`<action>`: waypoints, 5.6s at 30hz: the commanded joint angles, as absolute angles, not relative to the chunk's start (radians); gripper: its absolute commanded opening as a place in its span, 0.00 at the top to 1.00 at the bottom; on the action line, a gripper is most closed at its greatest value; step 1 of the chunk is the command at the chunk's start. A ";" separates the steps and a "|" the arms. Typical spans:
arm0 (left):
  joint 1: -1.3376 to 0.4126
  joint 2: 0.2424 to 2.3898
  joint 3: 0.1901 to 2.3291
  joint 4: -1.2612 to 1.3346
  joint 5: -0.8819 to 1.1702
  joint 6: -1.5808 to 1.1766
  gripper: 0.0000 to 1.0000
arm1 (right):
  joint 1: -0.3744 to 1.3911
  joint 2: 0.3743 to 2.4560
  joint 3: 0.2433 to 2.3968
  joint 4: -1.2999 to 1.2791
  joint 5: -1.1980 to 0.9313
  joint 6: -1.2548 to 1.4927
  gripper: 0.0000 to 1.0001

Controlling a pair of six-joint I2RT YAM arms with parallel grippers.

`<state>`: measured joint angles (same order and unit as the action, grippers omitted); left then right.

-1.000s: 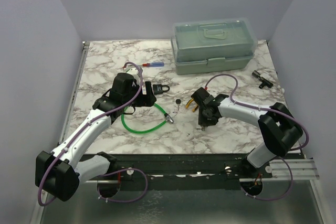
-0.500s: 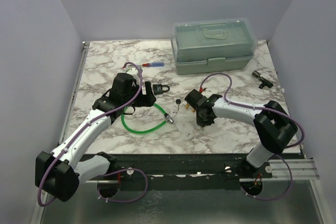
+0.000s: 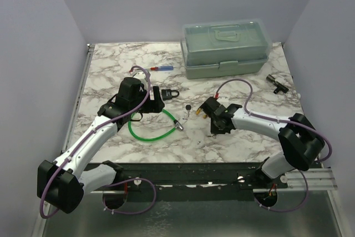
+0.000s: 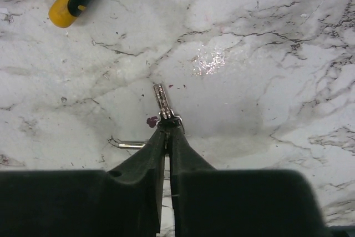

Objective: Unlock with the key

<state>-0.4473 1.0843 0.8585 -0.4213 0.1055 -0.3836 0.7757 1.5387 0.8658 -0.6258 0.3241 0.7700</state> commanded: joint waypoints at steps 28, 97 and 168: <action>-0.650 1.020 0.543 0.132 0.296 -1.101 0.31 | 0.777 1.012 0.668 -0.273 0.056 0.572 1.00; -0.898 0.964 0.447 0.573 0.225 -0.797 0.53 | 0.777 0.810 0.769 -0.059 -0.354 0.732 1.00; -0.924 0.933 0.503 0.472 0.268 -0.398 0.56 | 0.776 0.885 0.798 -0.109 -0.332 0.780 1.00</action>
